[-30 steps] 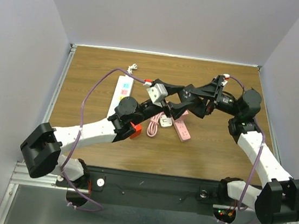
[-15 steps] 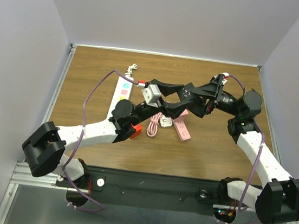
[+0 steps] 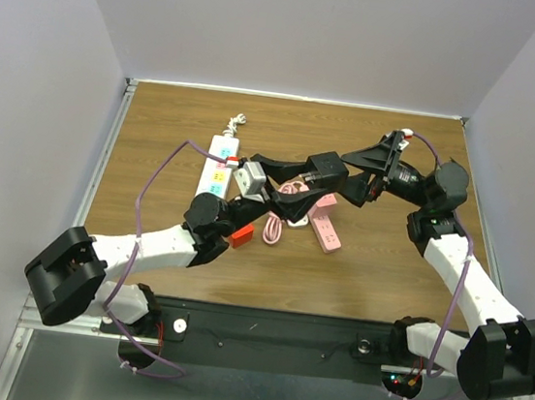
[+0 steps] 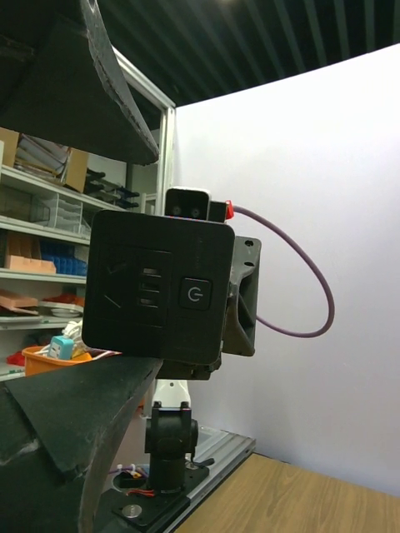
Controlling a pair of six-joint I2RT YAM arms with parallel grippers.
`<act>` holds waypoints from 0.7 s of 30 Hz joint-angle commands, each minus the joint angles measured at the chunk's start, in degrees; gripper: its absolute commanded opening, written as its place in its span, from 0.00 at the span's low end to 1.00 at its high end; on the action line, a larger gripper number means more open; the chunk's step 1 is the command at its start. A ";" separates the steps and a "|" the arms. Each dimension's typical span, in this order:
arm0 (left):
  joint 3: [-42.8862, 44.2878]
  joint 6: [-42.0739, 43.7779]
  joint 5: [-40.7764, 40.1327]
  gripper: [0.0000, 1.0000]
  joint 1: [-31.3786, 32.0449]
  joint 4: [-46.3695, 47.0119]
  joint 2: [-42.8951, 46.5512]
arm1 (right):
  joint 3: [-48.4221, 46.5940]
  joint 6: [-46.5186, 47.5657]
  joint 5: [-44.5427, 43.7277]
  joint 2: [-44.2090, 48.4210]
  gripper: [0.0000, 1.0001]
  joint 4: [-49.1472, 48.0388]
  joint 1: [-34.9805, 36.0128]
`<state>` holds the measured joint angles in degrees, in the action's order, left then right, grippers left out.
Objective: Insert the plug
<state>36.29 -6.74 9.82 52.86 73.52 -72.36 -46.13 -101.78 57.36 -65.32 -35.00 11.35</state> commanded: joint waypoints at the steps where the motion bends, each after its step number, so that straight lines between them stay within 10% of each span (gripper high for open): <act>1: -0.35 -1.17 1.77 0.00 0.14 2.42 0.99 | -3.27 0.35 -1.99 0.10 0.96 -4.72 0.33; 12: 3.78 -0.46 7.22 0.00 0.14 -0.04 -3.14 | -3.53 8.50 1.87 -0.25 0.65 0.89 0.42; 18: 6.50 -0.02 11.09 0.00 0.14 -5.48 -4.63 | -4.06 13.26 2.84 -1.47 0.00 2.57 0.33; 21: 6.51 0.59 10.57 0.00 0.14 -7.06 -4.20 | -4.06 15.72 2.58 -2.09 0.00 2.49 0.33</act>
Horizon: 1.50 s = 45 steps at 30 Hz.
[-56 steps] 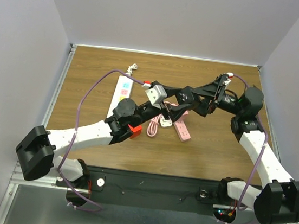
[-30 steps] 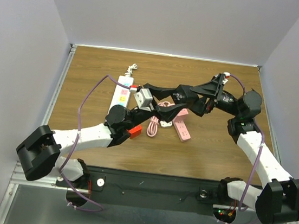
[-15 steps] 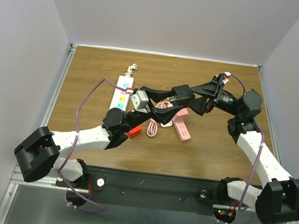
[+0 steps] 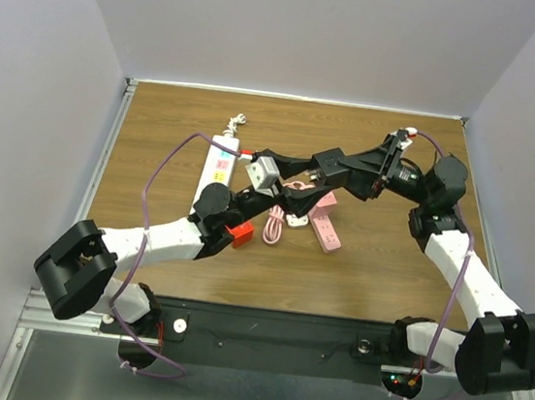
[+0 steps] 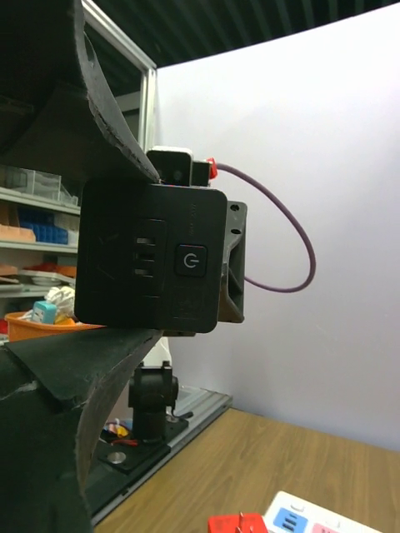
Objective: Insert the plug
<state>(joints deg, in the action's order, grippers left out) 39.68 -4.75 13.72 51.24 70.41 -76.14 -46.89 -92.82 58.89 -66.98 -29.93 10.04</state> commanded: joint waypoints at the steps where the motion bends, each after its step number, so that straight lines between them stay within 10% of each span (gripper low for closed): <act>1: 3.12 -1.05 5.63 0.00 1.75 -5.79 -0.15 | -3.20 7.12 0.96 -0.87 0.00 -2.59 1.65; 2: 3.30 -0.52 4.84 0.00 1.75 -7.03 0.28 | -3.20 7.56 0.44 -0.96 0.00 -2.59 1.65; 6: 3.30 0.80 0.97 0.51 1.14 -12.40 1.86 | -3.82 10.19 -1.14 -2.01 0.00 -2.50 1.65; 19: 0.05 0.54 -1.50 0.96 -4.31 -19.96 7.84 | -7.42 16.52 -3.17 -6.76 0.00 -2.50 0.16; 28: -2.59 0.28 -6.67 0.98 -8.96 -27.16 12.33 | -8.56 20.30 -2.82 -8.43 0.00 -2.50 -5.38; 31: -0.05 -3.23 -24.53 0.99 -12.29 -36.97 11.28 | -9.18 21.70 -2.47 -8.60 0.00 -2.15 -7.75; 36: 11.19 -9.74 -37.71 0.99 -20.38 -54.66 -1.19 | -9.44 24.17 -2.20 -9.04 0.00 -0.57 -8.02; 45: 17.97 -9.57 -41.85 0.99 -28.74 -58.55 -14.81 | -8.92 26.99 -1.94 -7.90 0.01 2.25 -8.20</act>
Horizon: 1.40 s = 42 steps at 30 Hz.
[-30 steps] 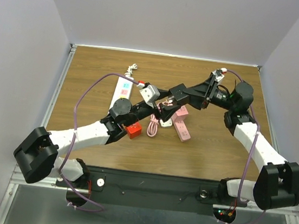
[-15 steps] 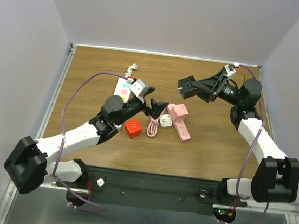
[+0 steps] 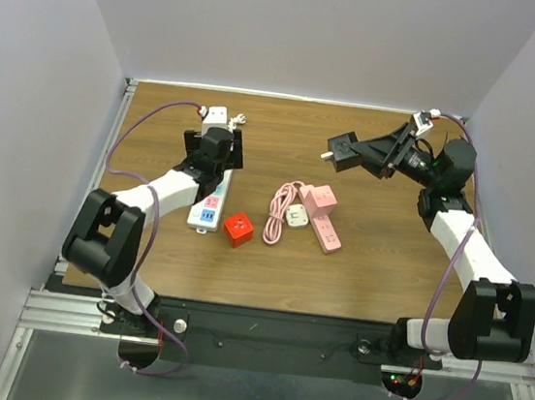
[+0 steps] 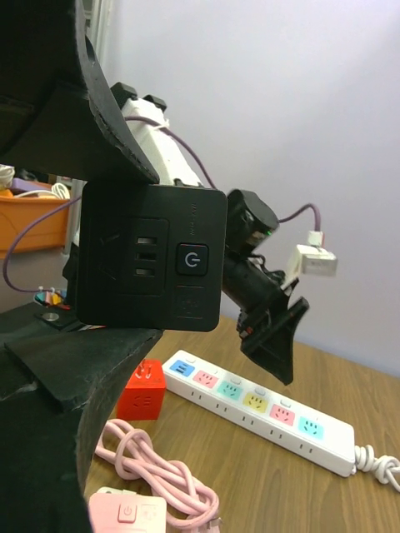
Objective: Insert the plug
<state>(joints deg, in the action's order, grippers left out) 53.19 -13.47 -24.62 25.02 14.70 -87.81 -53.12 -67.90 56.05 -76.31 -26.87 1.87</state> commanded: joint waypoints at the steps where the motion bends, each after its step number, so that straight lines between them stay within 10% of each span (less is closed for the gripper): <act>1: 5.08 -0.16 -1.41 0.99 -4.08 -2.40 -4.11 | -2.77 2.33 0.99 1.52 0.00 -0.64 -0.02; 23: 20.90 5.74 20.65 0.99 -12.36 -6.78 -23.10 | -5.76 9.88 0.46 2.84 0.00 9.29 -0.02; 42: 24.86 10.66 36.75 0.99 -5.69 -6.97 -28.21 | -6.38 23.24 -1.38 2.31 0.01 18.52 -0.02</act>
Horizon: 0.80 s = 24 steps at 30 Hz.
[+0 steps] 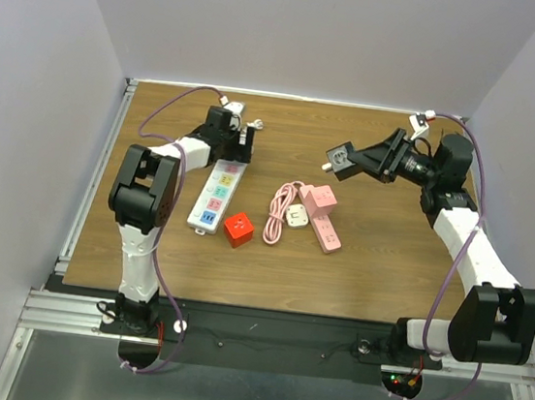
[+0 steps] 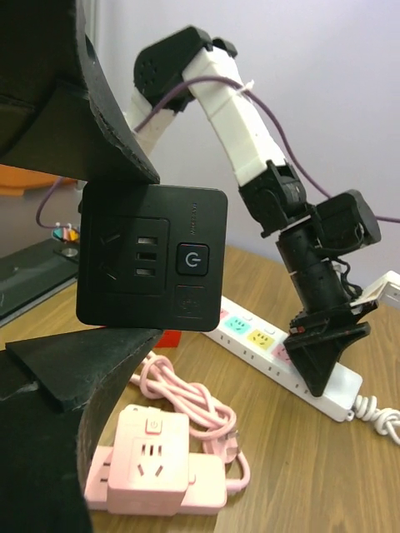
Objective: Insert the plug
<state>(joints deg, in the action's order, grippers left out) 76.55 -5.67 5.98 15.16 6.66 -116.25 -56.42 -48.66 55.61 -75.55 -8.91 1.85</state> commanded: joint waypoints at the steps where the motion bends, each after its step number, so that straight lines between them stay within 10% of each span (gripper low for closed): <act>1: 1.49 3.38 6.59 0.98 5.05 1.17 0.23 | -3.25 4.97 -1.82 1.46 0.00 1.34 0.00; 11: -0.61 10.50 16.16 0.93 12.70 3.09 2.16 | -5.80 21.58 -10.17 -1.17 0.00 10.93 0.09; 24: -6.76 6.91 8.80 0.99 10.77 2.31 19.28 | -17.92 40.04 -21.86 -13.38 0.00 17.25 11.76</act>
<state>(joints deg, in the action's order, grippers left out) 72.25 2.50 16.91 26.46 7.14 -105.45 -69.04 -15.59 36.82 -86.76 8.80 10.50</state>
